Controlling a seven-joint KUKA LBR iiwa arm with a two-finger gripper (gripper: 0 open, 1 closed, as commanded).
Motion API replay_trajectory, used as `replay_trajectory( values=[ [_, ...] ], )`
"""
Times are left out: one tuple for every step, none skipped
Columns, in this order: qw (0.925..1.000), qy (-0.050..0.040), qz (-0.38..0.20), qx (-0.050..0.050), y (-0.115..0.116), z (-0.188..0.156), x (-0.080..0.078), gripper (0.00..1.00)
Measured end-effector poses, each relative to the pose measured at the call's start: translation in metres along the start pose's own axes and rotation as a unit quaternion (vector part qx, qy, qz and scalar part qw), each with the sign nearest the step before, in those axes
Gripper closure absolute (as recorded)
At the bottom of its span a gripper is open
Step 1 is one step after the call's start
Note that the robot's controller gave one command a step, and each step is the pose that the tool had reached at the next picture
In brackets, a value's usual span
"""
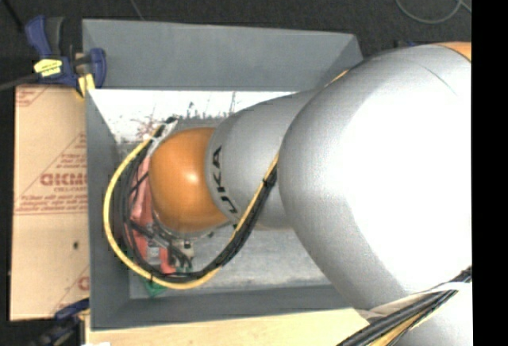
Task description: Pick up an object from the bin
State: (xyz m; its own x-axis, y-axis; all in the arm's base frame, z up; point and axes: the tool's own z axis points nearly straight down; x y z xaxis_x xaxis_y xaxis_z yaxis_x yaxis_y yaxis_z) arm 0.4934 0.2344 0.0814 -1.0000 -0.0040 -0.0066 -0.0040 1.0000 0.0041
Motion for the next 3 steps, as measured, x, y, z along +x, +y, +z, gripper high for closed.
replay_trajectory(
  values=[
    [0.9997, 0.0003, 0.024, 0.000, 0.0012, 0.0033, -0.0006, 1.00],
    [0.9997, 0.0006, 0.023, 0.000, 0.0007, 0.0028, -0.0001, 1.00],
    [0.9999, -0.0022, 0.017, -0.001, 0.0004, -0.0058, -0.0006, 1.00]
  ],
)
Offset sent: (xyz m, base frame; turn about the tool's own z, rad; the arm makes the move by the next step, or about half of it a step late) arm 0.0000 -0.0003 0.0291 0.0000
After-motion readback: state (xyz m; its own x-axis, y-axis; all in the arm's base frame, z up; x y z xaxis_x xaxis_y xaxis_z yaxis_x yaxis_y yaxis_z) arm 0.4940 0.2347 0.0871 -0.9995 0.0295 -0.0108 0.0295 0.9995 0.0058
